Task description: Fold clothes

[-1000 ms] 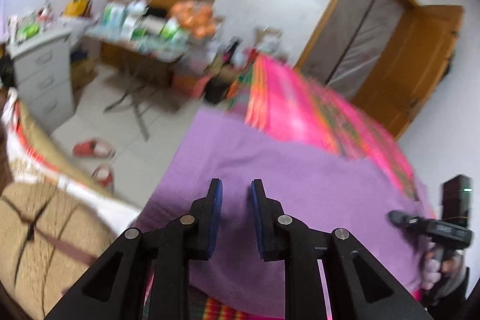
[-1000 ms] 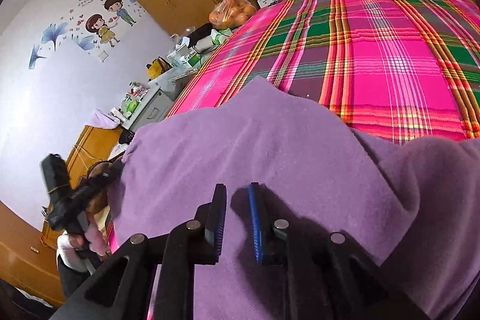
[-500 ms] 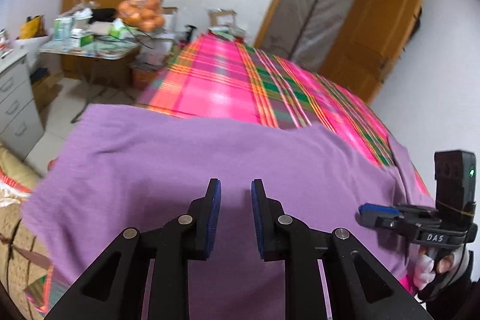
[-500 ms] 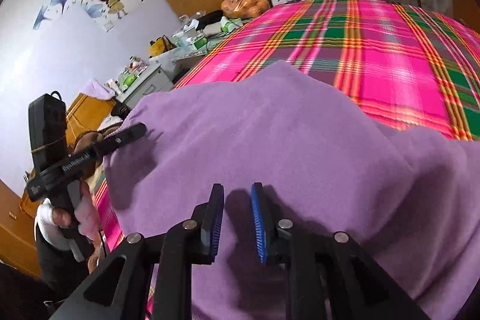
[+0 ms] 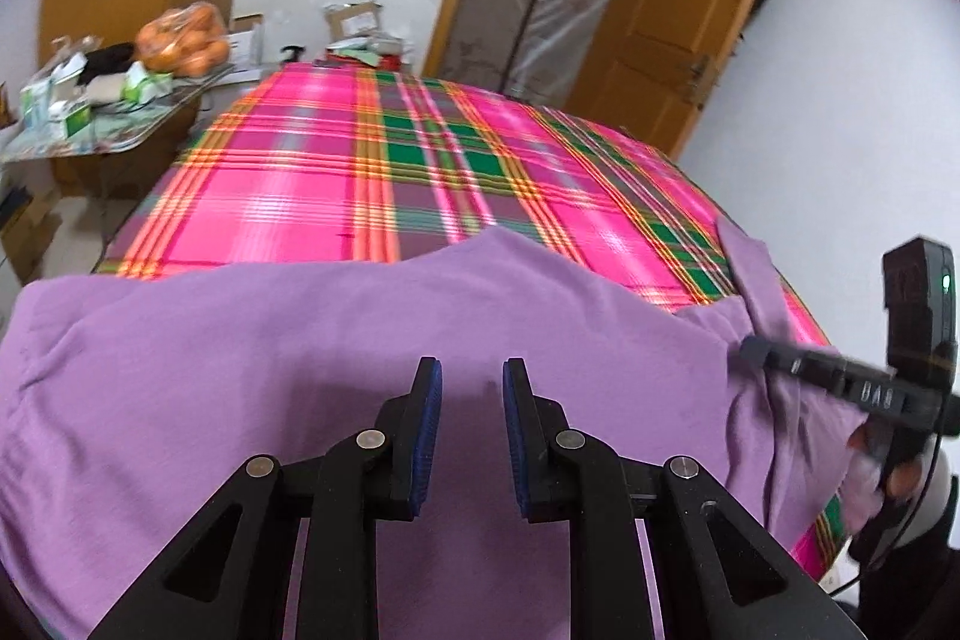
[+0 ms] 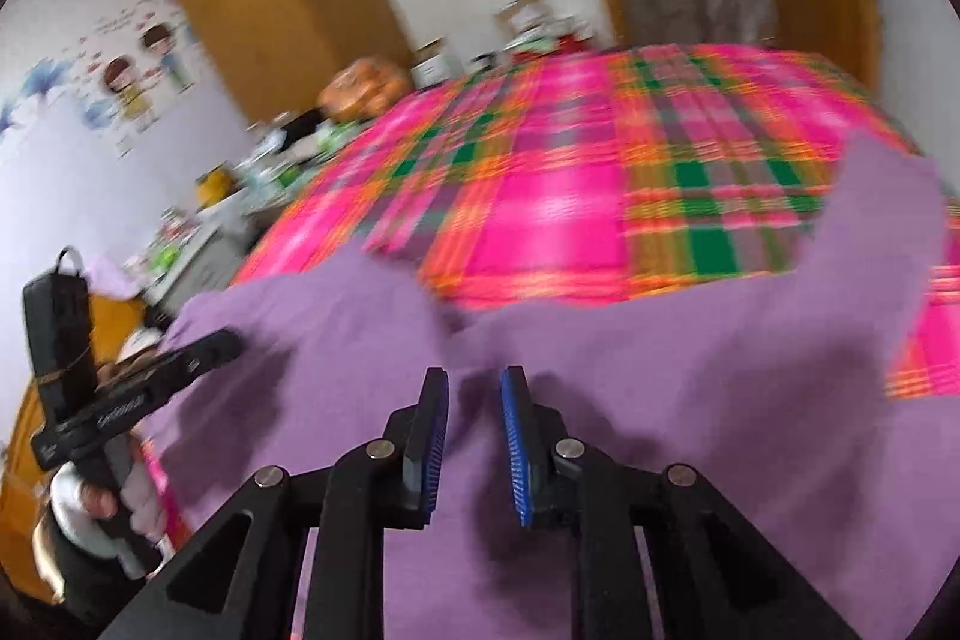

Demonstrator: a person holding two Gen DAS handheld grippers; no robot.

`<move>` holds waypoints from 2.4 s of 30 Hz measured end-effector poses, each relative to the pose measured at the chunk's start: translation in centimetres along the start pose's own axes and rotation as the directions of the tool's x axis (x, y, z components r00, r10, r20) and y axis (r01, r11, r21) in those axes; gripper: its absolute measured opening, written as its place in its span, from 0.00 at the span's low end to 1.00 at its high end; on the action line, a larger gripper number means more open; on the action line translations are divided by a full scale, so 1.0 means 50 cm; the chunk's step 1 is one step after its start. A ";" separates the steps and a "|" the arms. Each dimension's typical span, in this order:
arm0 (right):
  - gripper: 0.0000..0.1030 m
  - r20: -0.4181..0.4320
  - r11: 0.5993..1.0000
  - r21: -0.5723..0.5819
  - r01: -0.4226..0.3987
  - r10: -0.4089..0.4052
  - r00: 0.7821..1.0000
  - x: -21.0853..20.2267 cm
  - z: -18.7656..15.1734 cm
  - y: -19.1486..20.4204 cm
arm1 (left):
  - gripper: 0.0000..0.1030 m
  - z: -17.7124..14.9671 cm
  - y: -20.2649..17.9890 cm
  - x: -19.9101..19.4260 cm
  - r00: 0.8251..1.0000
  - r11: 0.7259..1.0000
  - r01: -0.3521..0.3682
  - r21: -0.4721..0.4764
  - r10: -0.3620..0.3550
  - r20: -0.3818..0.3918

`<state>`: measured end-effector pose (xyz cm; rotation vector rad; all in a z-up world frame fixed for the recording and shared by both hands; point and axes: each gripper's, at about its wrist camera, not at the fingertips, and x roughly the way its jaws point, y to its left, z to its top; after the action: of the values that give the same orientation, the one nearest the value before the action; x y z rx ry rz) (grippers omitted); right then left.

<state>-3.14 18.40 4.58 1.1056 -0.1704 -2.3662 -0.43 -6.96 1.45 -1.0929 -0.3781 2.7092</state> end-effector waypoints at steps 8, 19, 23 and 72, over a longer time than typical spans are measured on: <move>0.33 0.022 0.933 0.084 0.350 -0.353 0.936 -0.033 0.043 -0.144 | 0.20 -0.003 -0.039 0.048 0.998 0.999 0.023 0.032 -0.021 -0.061; 0.34 -0.037 0.892 0.031 0.451 -0.450 0.892 0.059 0.111 -0.169 | 0.22 -0.009 -0.040 0.047 0.998 0.999 0.046 0.011 -0.046 -0.054; 0.34 -0.068 0.886 0.041 0.462 -0.458 0.886 0.086 0.117 -0.200 | 0.22 -0.008 -0.032 0.044 0.997 0.998 0.062 -0.004 -0.062 -0.052; 0.02 0.167 0.900 0.265 0.348 -0.398 0.902 -0.219 0.016 -0.336 | 0.22 -0.010 -0.015 0.043 0.993 0.993 0.109 -0.055 -0.111 -0.043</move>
<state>-4.65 38.25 7.15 1.0539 -0.3428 -2.8773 -1.52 -5.57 -0.06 -1.1114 -0.4904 2.5876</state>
